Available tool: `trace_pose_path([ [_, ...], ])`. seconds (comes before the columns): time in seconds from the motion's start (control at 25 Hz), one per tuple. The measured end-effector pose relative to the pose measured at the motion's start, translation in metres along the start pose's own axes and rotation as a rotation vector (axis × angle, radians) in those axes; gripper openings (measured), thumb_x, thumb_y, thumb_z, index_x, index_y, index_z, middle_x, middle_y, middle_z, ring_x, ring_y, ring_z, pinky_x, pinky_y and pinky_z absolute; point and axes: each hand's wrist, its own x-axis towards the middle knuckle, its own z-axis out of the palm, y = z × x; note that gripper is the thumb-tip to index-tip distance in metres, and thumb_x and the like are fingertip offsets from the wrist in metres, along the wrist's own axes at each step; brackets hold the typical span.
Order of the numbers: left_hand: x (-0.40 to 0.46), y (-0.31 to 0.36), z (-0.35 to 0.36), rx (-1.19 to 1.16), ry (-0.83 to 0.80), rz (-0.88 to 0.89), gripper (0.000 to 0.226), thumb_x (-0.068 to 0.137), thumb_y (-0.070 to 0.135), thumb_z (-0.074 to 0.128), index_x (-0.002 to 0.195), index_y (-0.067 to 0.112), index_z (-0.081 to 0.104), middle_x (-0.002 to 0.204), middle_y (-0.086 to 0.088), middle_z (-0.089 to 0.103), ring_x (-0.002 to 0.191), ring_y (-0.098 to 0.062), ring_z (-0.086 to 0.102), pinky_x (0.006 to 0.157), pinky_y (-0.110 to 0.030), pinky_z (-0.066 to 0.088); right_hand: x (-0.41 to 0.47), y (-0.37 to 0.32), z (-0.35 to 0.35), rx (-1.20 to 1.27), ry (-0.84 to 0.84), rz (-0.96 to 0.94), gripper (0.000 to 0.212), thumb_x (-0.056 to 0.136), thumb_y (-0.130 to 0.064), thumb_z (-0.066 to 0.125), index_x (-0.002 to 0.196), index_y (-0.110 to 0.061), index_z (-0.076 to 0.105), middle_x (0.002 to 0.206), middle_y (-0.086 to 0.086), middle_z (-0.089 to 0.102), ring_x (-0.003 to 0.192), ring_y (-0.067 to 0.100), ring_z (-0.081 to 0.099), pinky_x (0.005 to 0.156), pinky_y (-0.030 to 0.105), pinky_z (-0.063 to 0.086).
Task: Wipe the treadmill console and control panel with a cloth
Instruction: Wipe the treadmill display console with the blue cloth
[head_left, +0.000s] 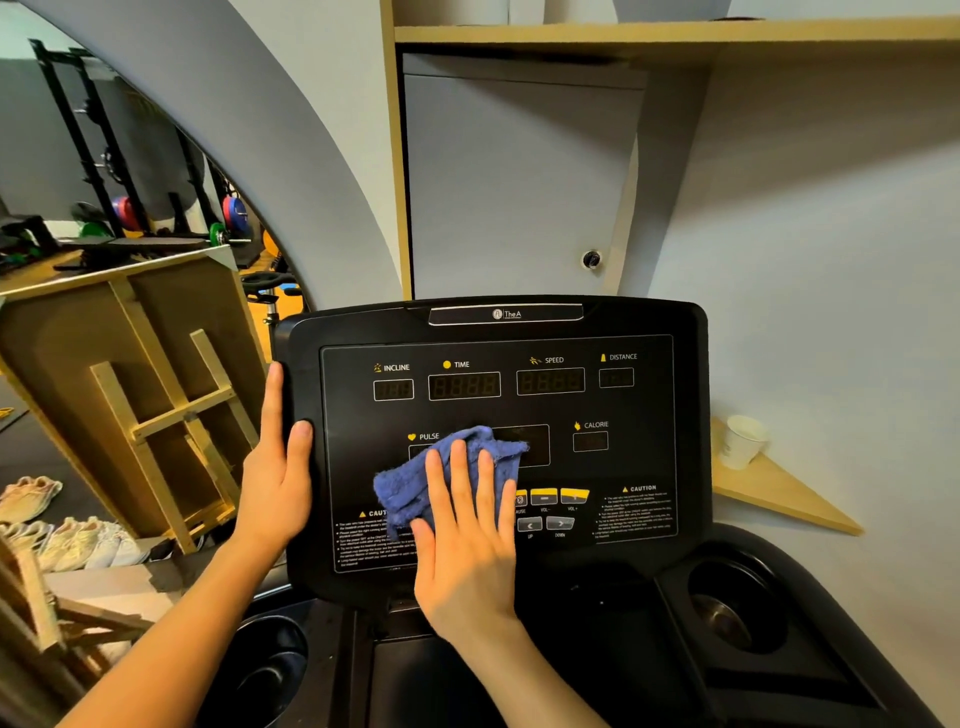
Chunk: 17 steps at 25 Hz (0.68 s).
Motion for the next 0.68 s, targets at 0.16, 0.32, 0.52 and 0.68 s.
trace_pose_path([
  [0.16, -0.002, 0.003, 0.000, 0.013, -0.004, 0.005, 0.064, 0.096, 0.056, 0.023, 0.153, 0.045, -0.004, 0.110, 0.001, 0.061, 0.079, -0.008, 0.061, 0.071, -0.032, 0.047, -0.019, 0.015, 0.003, 0.015, -0.020, 0.064, 0.067, 0.102, -0.044, 0.037, 0.161, -0.021, 0.015, 0.166, 0.006, 0.016, 0.155, 0.029, 0.010, 0.120, 0.055, 0.020],
  [0.32, -0.003, 0.008, -0.001, 0.021, -0.001, -0.003, 0.063, 0.097, 0.055, 0.023, 0.153, 0.045, -0.004, 0.118, -0.002, 0.059, 0.086, -0.019, 0.060, 0.079, -0.040, 0.046, -0.032, 0.028, 0.003, -0.002, -0.045, 0.134, 0.067, 0.100, -0.041, 0.035, 0.161, -0.022, 0.014, 0.165, 0.006, 0.016, 0.153, 0.030, 0.017, 0.119, 0.052, 0.018],
  [0.52, -0.004, 0.013, -0.001, 0.027, 0.003, -0.004, 0.062, 0.098, 0.049, 0.025, 0.154, 0.043, -0.003, 0.131, -0.014, 0.058, 0.094, -0.027, 0.060, 0.084, -0.043, 0.043, -0.044, 0.048, -0.001, -0.036, -0.058, 0.208, 0.071, 0.097, -0.036, 0.033, 0.161, -0.021, 0.007, 0.167, 0.007, 0.011, 0.154, 0.031, 0.012, 0.118, 0.051, 0.018],
  [0.68, -0.005, 0.015, -0.002, 0.055, 0.005, -0.011, 0.064, 0.097, 0.050, 0.025, 0.154, 0.041, -0.002, 0.131, -0.021, 0.059, 0.099, -0.041, 0.062, 0.082, -0.042, 0.041, -0.048, 0.065, -0.006, -0.070, -0.066, 0.246, 0.074, 0.093, -0.033, 0.034, 0.161, -0.019, 0.009, 0.167, 0.011, 0.013, 0.154, 0.033, 0.014, 0.118, 0.051, 0.018],
])
